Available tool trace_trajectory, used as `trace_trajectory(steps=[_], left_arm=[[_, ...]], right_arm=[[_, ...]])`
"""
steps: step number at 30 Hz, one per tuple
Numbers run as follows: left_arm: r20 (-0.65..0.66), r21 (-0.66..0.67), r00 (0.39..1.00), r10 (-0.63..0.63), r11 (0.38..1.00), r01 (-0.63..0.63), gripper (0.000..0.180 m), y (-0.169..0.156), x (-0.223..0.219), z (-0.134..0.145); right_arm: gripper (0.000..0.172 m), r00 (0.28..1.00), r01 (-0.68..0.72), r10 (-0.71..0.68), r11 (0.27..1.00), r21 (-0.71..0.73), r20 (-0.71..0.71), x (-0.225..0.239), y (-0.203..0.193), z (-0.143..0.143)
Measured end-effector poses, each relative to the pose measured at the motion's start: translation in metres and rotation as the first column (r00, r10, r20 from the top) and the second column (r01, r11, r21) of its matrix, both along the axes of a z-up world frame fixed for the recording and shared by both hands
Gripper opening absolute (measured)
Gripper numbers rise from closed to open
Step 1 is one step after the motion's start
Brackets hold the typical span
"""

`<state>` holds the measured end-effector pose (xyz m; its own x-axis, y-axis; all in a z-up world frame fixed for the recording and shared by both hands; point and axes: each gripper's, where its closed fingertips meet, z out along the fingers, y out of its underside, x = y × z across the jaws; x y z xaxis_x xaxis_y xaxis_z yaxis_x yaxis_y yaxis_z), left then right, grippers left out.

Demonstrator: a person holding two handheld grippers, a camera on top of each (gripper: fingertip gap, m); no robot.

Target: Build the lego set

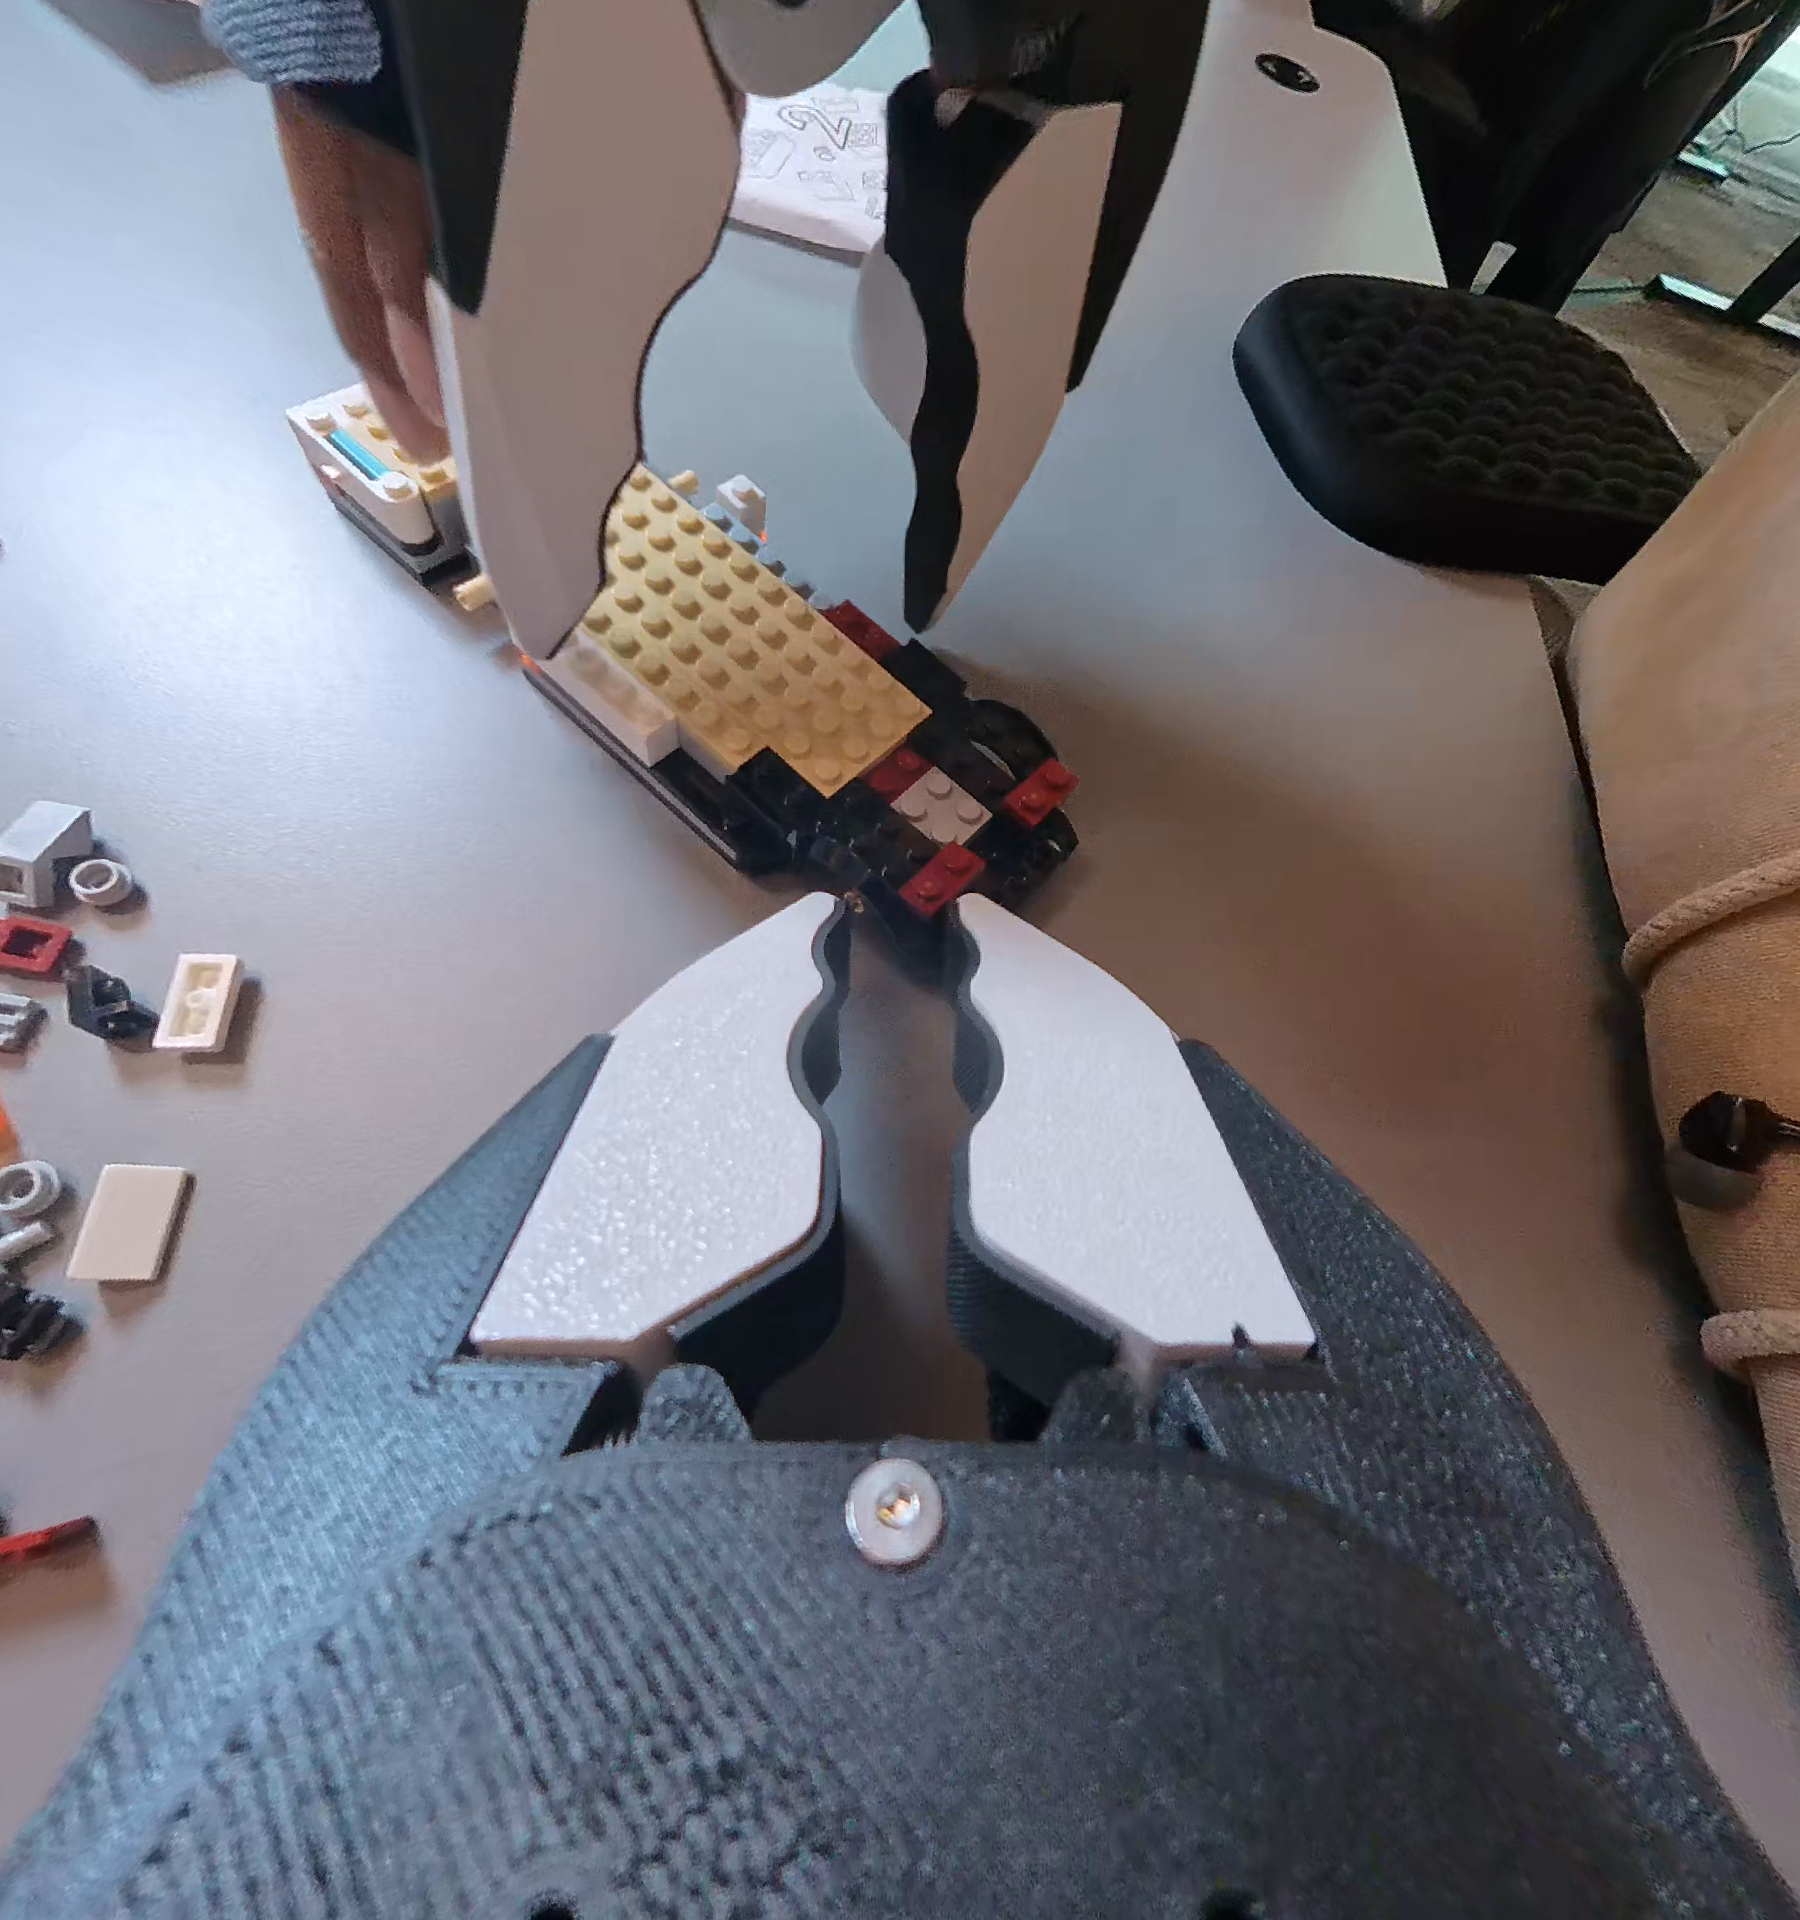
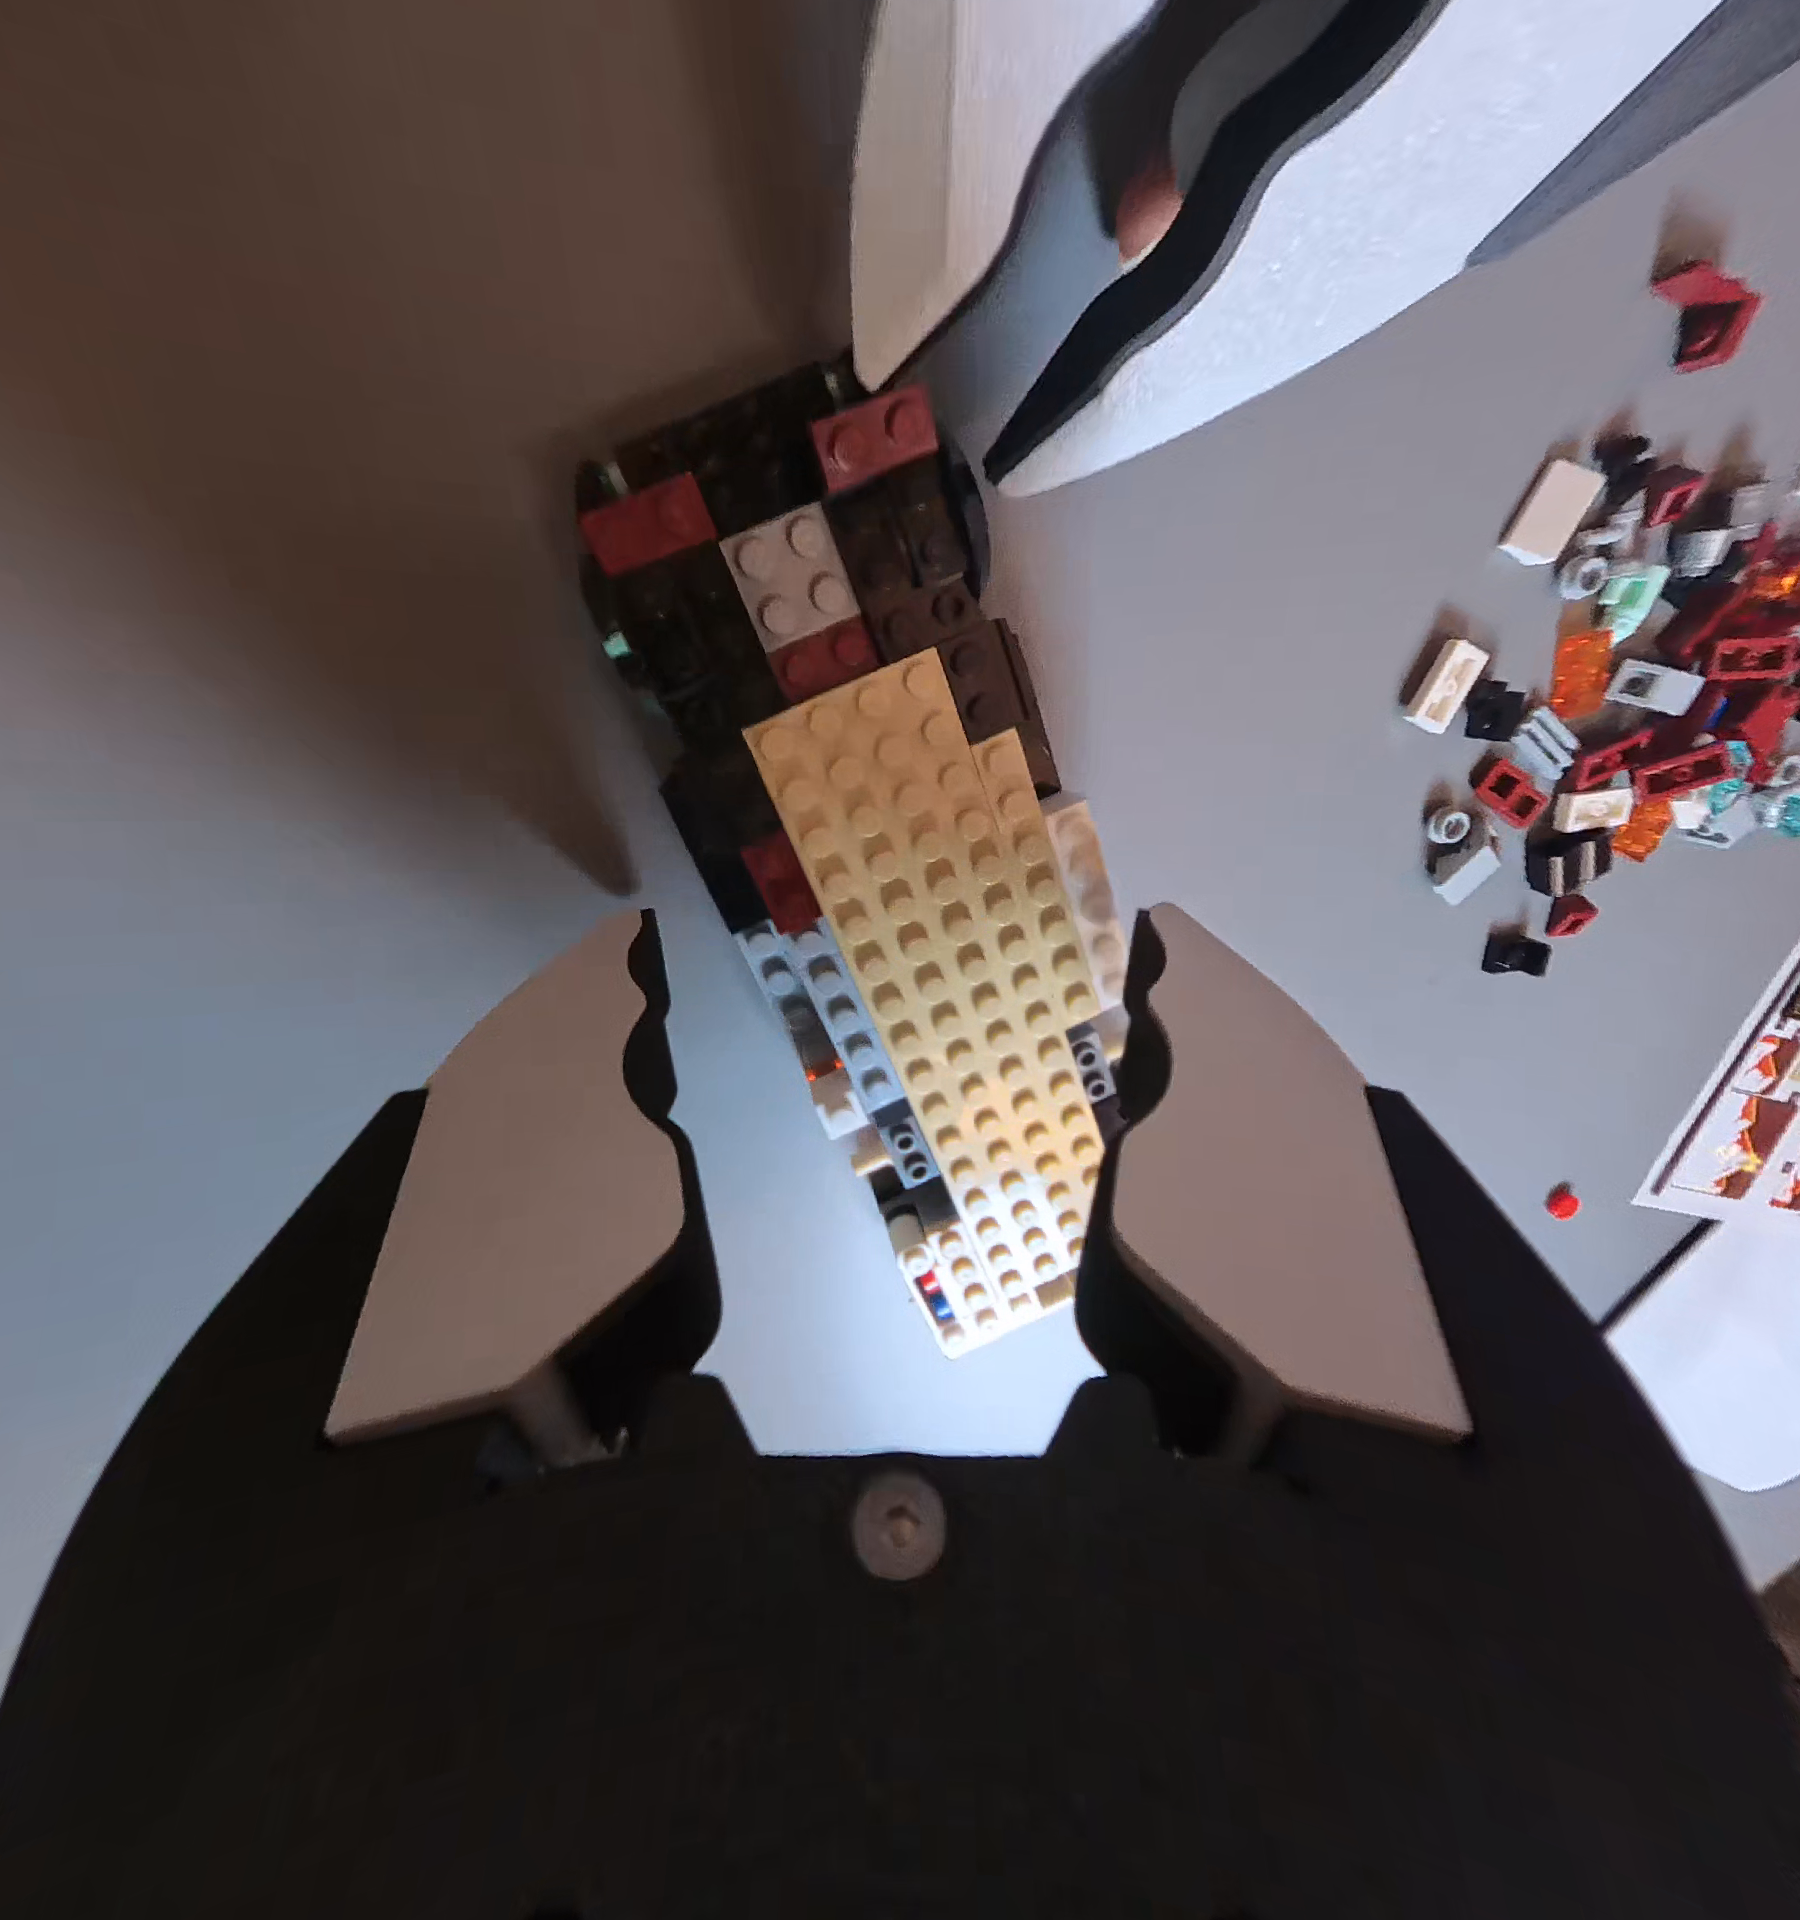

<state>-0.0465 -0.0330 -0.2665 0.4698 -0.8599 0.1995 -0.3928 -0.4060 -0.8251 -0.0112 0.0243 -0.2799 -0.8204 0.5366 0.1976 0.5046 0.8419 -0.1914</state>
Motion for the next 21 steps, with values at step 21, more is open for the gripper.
trace_trajectory(steps=[21], left_arm=[[0.014,-0.033,1.000,-0.020,0.999,0.020,0.020,-0.0034,0.0004,-0.0007]], right_arm=[[0.074,0.994,-0.014,0.018,0.999,-0.038,0.110,0.0052,-0.0017,-0.0084]])
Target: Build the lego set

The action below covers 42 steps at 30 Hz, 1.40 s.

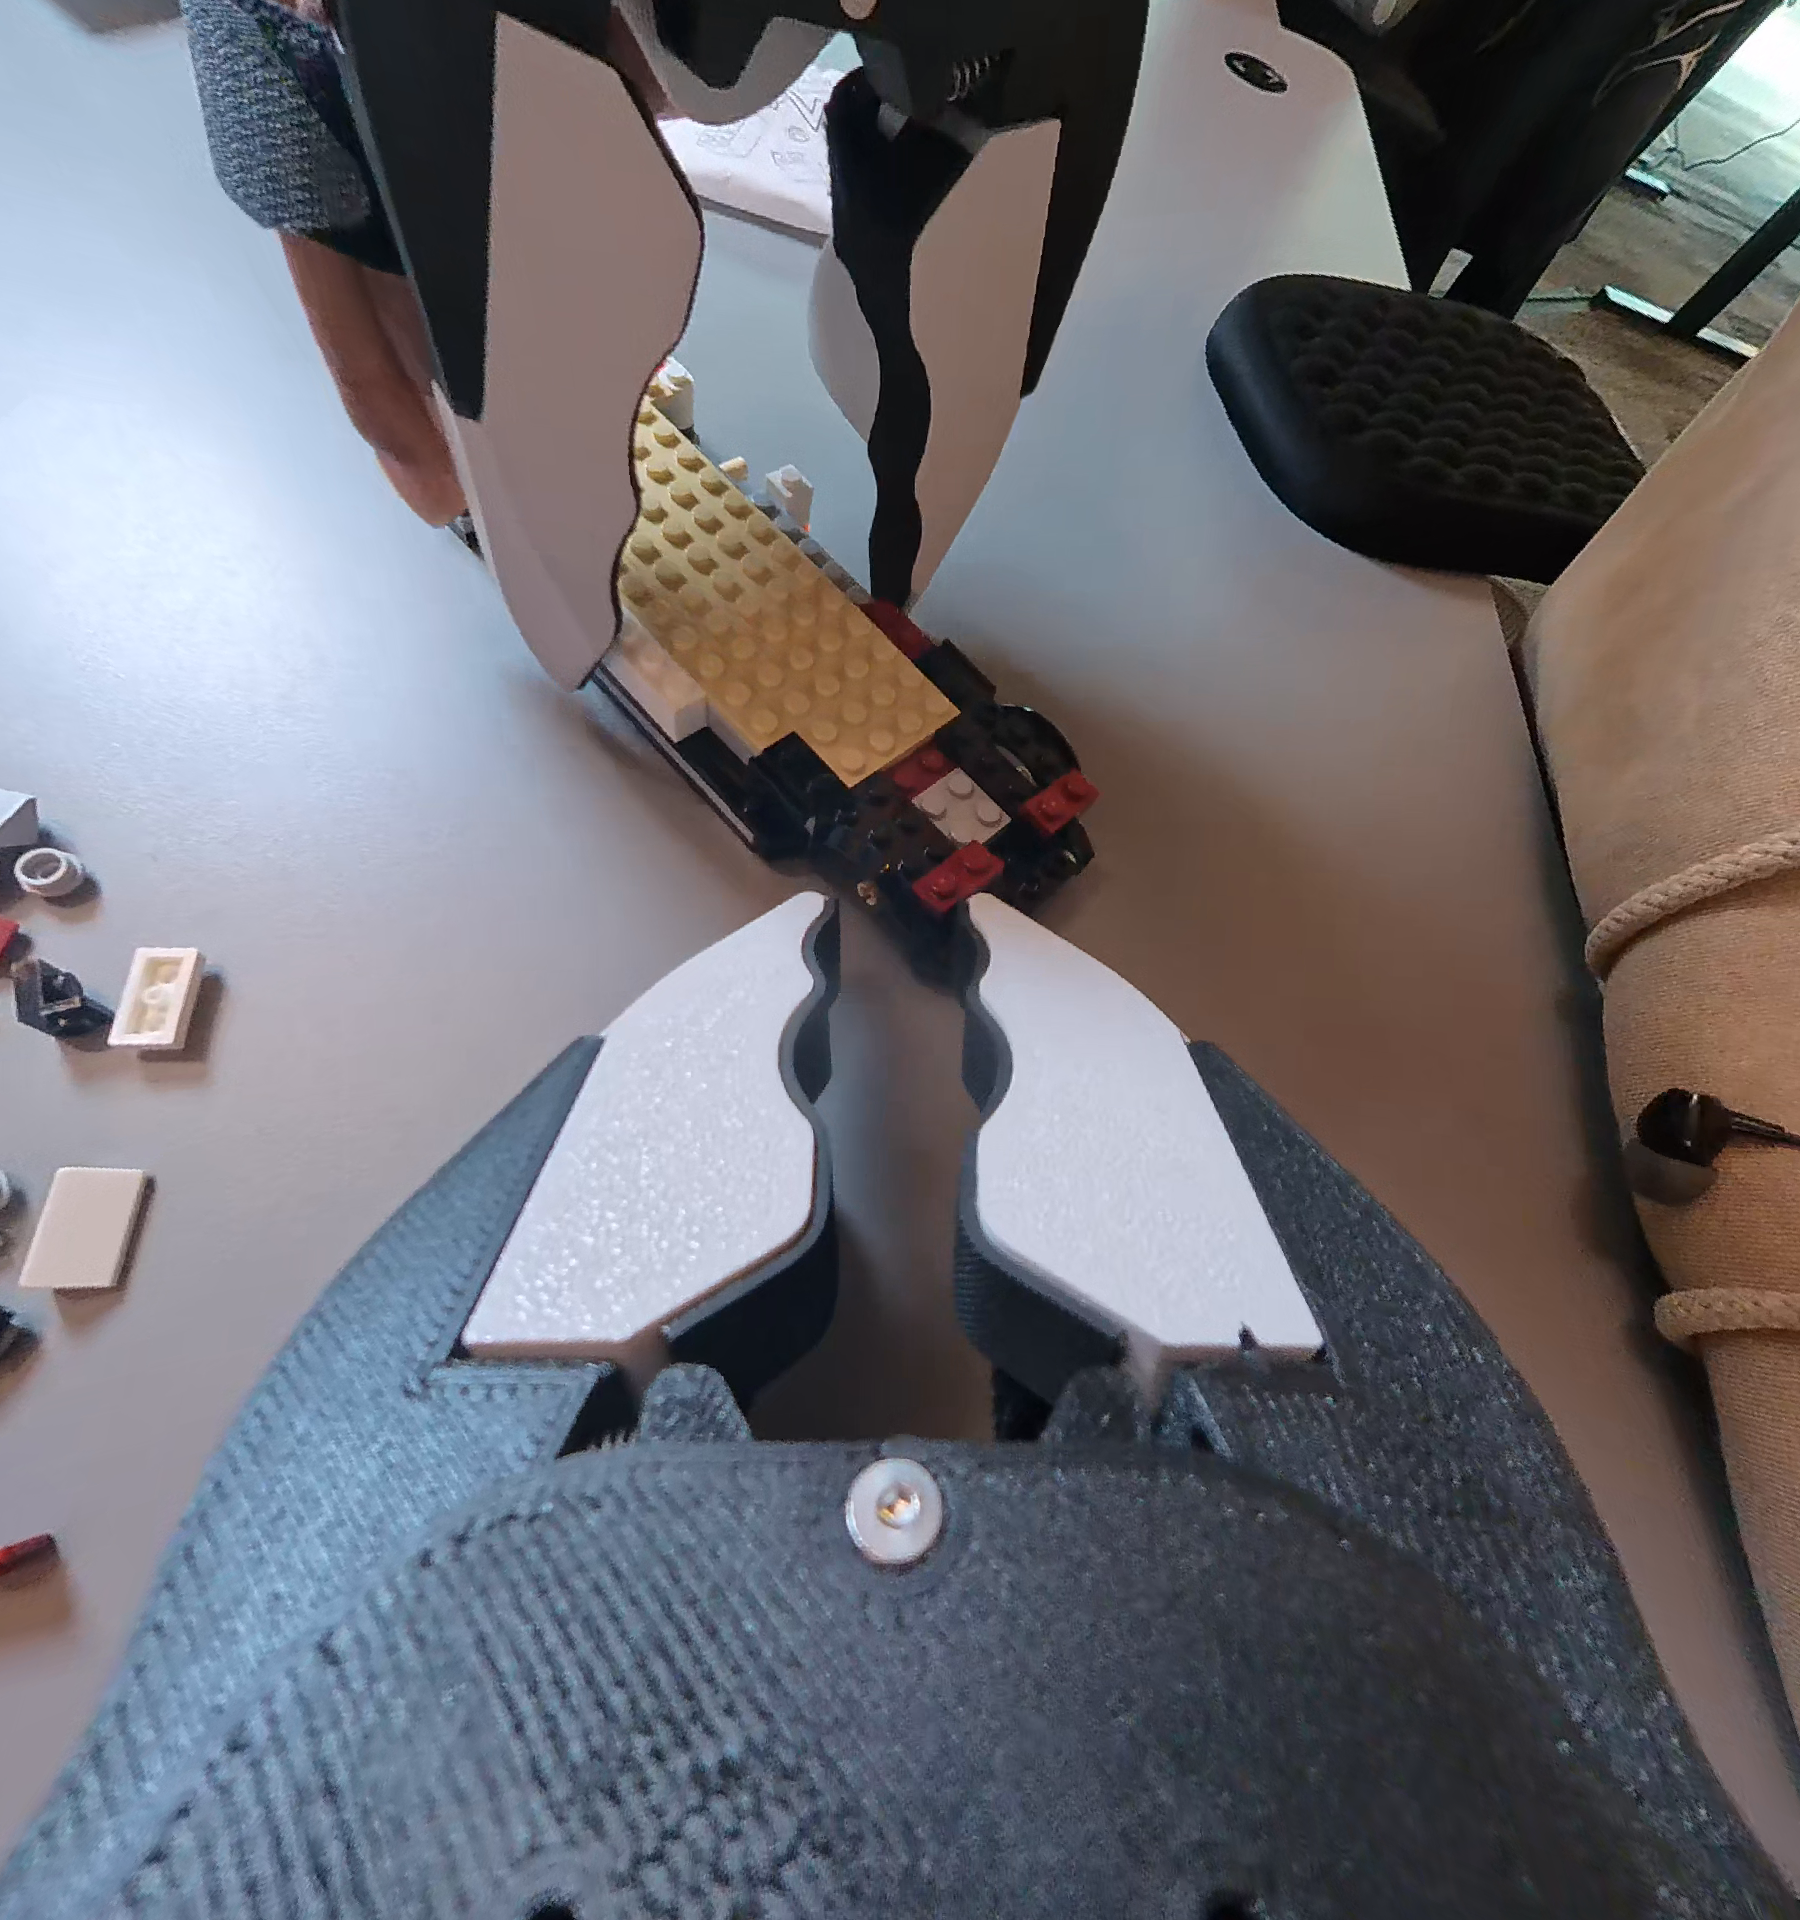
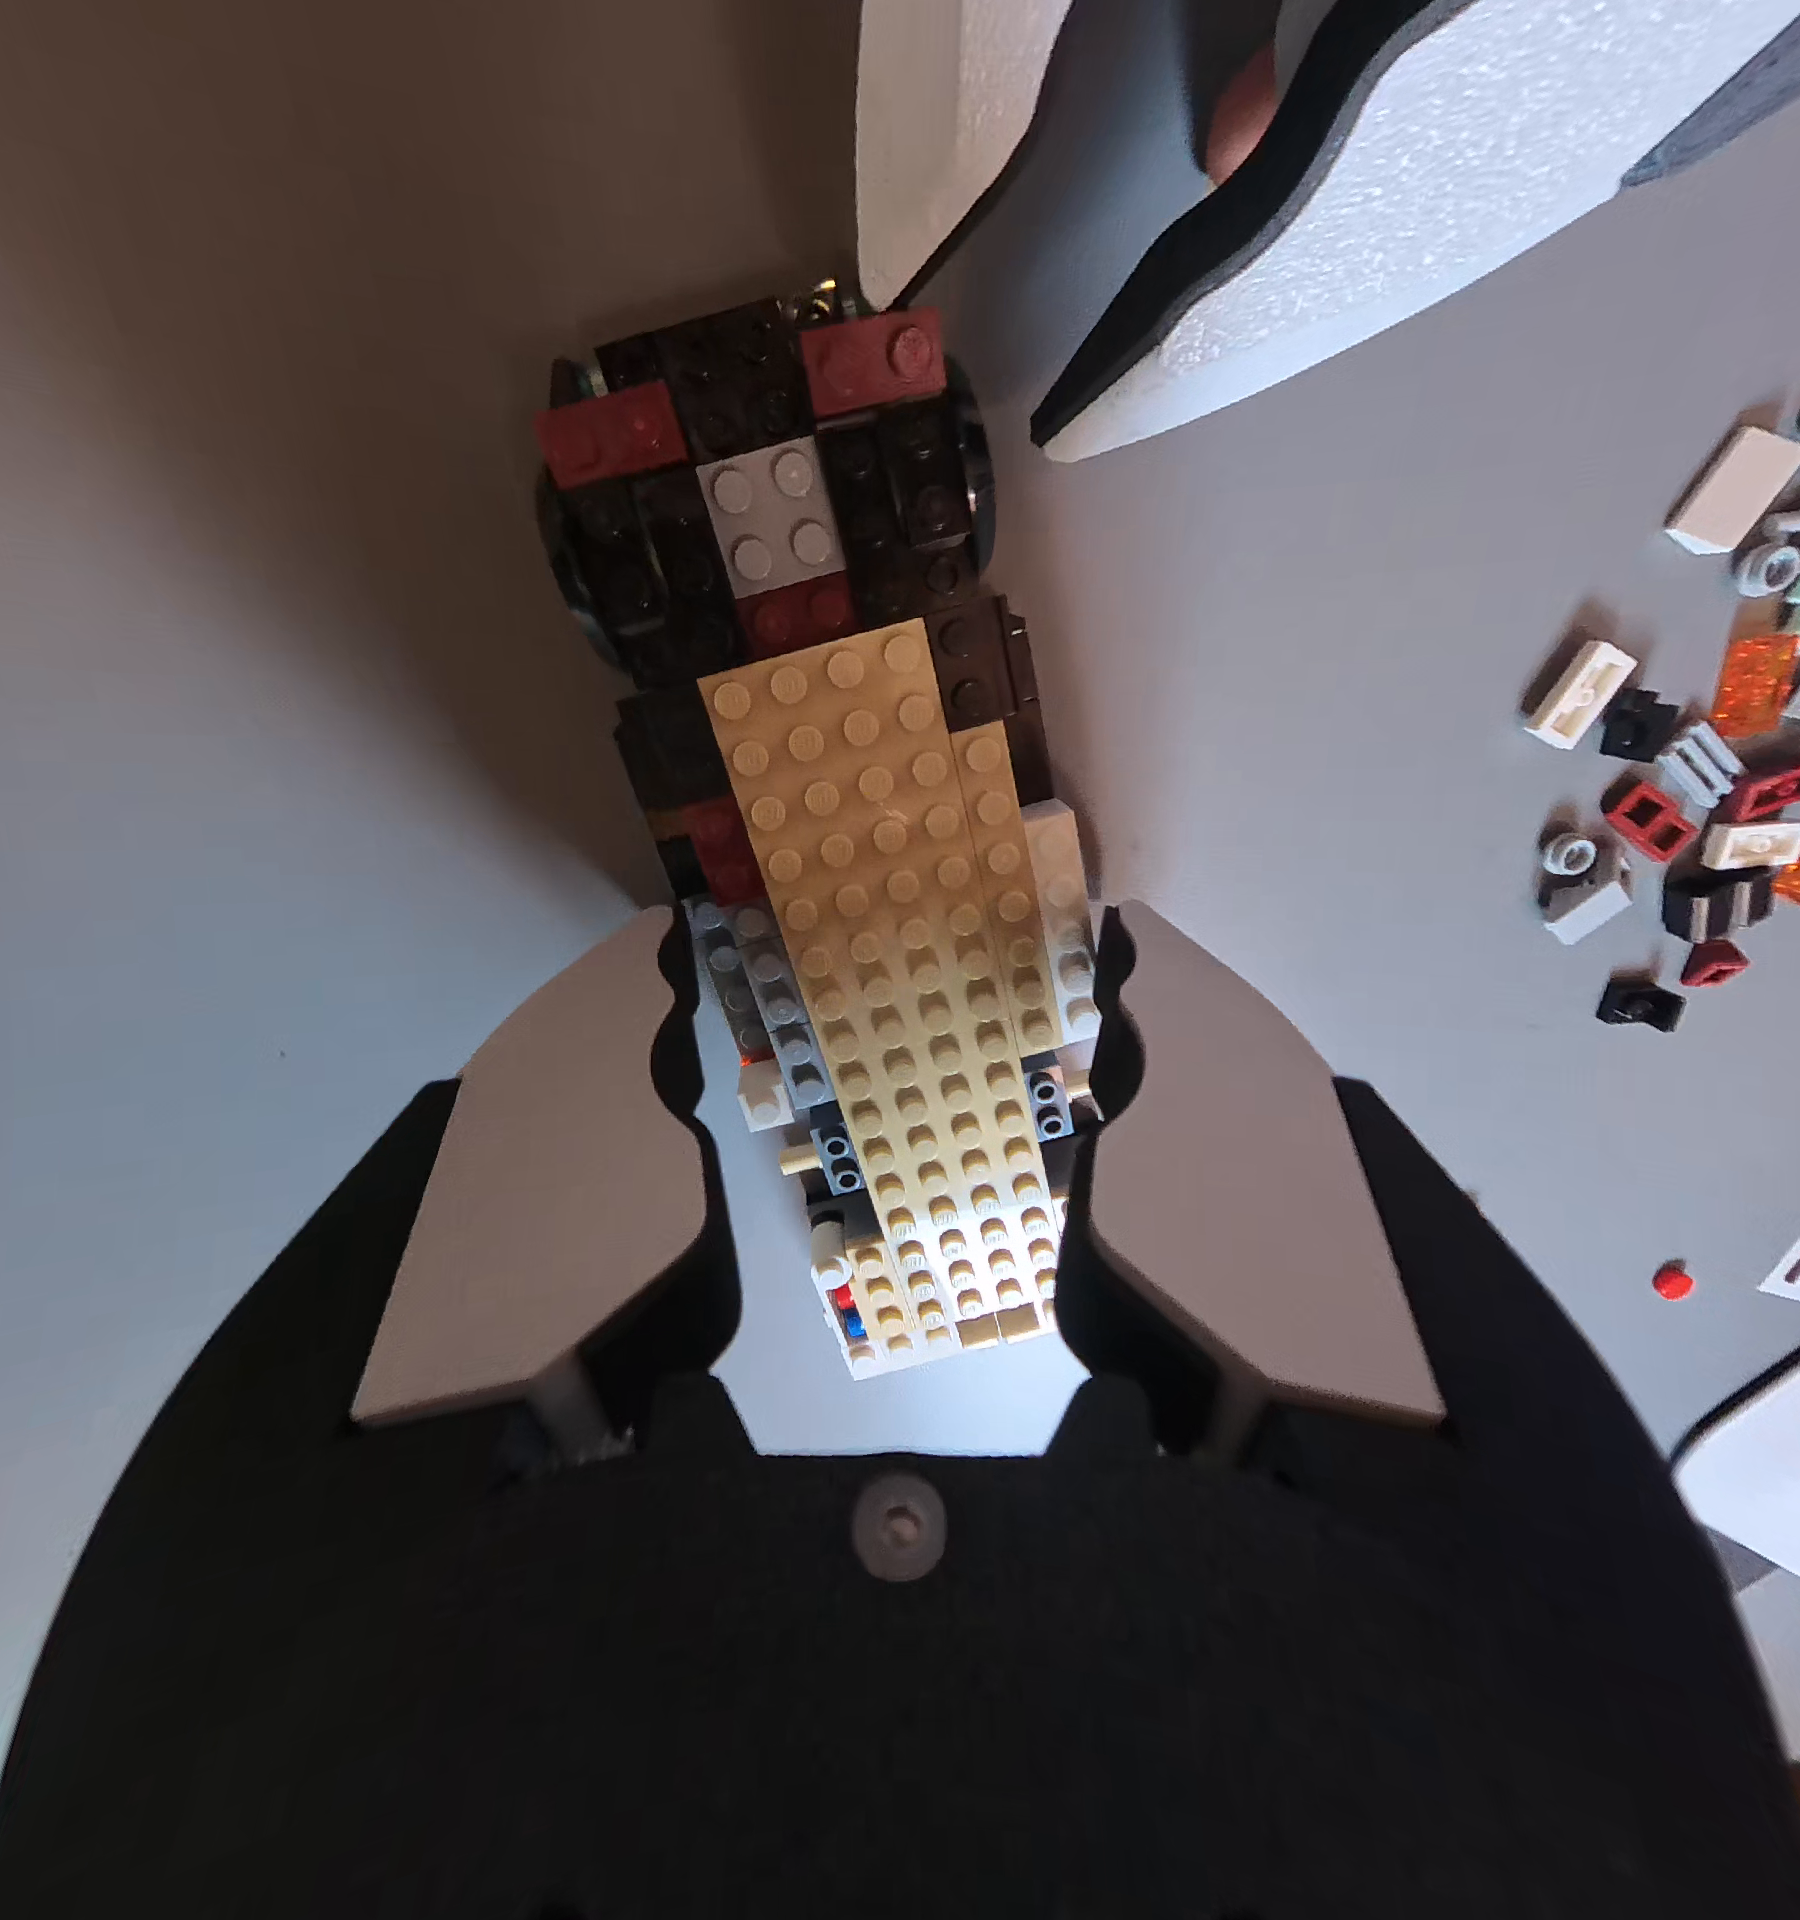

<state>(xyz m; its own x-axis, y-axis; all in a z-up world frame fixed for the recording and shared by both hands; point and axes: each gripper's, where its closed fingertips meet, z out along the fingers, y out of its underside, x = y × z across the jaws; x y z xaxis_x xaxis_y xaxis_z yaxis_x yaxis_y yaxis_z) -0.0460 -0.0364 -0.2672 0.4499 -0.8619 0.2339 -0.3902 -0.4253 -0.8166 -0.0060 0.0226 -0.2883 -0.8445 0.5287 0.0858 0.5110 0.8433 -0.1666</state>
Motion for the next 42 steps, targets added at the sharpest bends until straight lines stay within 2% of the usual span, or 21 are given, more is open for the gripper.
trace_trajectory(steps=[4,9,22,27,30,32,36,39,42], left_arm=[[-0.003,0.000,1.000,-0.002,1.000,0.002,0.021,0.000,0.000,0.000],[0.004,-0.004,1.000,-0.002,1.000,0.002,0.021,0.000,-0.001,0.000],[0.026,0.021,1.000,0.014,1.000,-0.015,0.020,0.004,-0.005,0.007],[0.061,0.136,0.998,0.000,0.991,-0.008,0.022,0.004,-0.009,0.029],[0.028,0.229,0.998,-0.062,0.972,0.054,0.023,-0.007,-0.005,0.041],[-0.046,0.354,0.996,-0.078,0.931,0.090,0.028,-0.011,-0.001,0.049],[-0.276,0.605,0.961,-0.015,0.774,0.186,0.040,-0.004,0.005,0.058],[-0.402,0.701,0.915,0.017,0.648,0.296,0.047,-0.004,0.013,0.060],[-0.506,0.738,0.861,0.047,0.540,0.404,0.050,-0.002,0.019,0.057]], right_arm=[[0.073,1.000,0.011,-0.011,1.000,-0.026,0.000,0.000,-0.002,0.000],[0.073,0.996,0.089,-0.090,0.990,-0.108,-0.008,0.003,-0.006,0.002],[0.073,0.964,0.210,-0.251,0.924,-0.319,-0.091,0.013,-0.017,0.010],[0.072,0.945,0.236,-0.301,0.896,-0.375,-0.125,0.017,-0.017,0.018],[0.072,0.932,0.249,-0.334,0.874,-0.418,-0.143,0.019,-0.017,0.026],[0.072,0.926,0.254,-0.350,0.858,-0.447,-0.145,0.020,-0.018,0.031],[0.072,0.921,0.263,-0.363,0.845,-0.465,-0.139,0.023,-0.018,0.034],[0.072,0.920,0.268,-0.369,0.835,-0.480,-0.130,0.024,-0.019,0.035],[0.072,0.920,0.269,-0.373,0.824,-0.499,-0.120,0.026,-0.021,0.036]])
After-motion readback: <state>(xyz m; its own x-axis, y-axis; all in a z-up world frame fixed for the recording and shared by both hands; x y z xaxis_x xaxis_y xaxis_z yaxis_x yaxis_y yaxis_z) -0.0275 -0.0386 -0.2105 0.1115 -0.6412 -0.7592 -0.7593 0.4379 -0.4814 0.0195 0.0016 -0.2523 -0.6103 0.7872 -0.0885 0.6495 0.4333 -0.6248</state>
